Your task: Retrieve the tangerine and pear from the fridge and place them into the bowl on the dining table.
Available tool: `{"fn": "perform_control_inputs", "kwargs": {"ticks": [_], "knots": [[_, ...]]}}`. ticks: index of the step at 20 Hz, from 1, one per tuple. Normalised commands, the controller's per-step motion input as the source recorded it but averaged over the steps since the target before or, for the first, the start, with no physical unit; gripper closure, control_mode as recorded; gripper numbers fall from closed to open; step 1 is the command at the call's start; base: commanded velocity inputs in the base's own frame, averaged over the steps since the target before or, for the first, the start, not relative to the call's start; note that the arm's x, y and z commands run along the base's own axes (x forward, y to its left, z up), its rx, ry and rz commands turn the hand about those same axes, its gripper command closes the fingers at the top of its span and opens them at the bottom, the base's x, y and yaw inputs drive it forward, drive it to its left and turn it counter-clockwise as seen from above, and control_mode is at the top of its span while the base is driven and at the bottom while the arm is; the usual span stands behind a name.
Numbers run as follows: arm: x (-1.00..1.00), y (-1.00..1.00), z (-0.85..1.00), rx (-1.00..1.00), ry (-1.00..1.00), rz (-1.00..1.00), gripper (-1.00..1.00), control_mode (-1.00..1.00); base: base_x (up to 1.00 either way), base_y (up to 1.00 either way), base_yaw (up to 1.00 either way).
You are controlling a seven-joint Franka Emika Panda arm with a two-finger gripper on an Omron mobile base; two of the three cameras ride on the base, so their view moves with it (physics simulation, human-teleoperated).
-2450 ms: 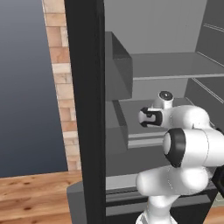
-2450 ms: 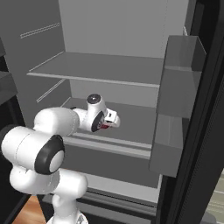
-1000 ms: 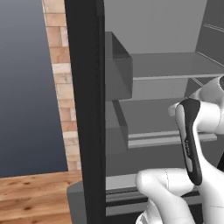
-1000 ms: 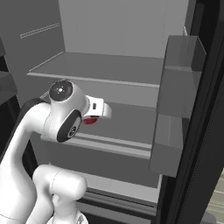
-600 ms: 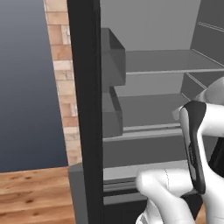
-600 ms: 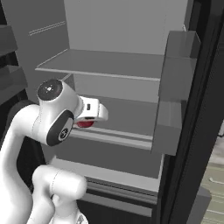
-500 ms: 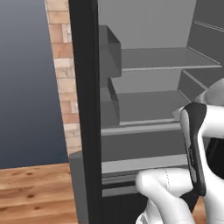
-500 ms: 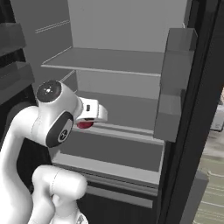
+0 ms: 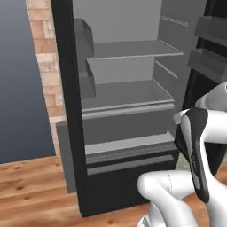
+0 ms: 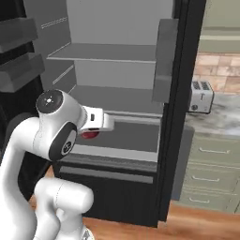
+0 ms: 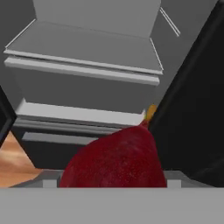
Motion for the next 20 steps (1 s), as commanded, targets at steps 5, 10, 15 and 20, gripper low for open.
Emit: {"fn": "perform_control_inputs", "kwargs": {"ticks": [5,10,15,20], "knots": [[0.0,0.0,0.0,0.0,0.0,0.0,1.0,1.0,-0.08,-0.33,-0.59],[0.0,0.0,0.0,0.0,0.0,0.0,1.0,1.0,0.0,-0.36,-0.68],[0.0,0.0,0.0,0.0,0.0,0.0,1.0,1.0,0.0,-0.34,-0.79],[0.0,0.0,0.0,0.0,0.0,0.0,1.0,1.0,0.0,-0.33,-0.79]]}}
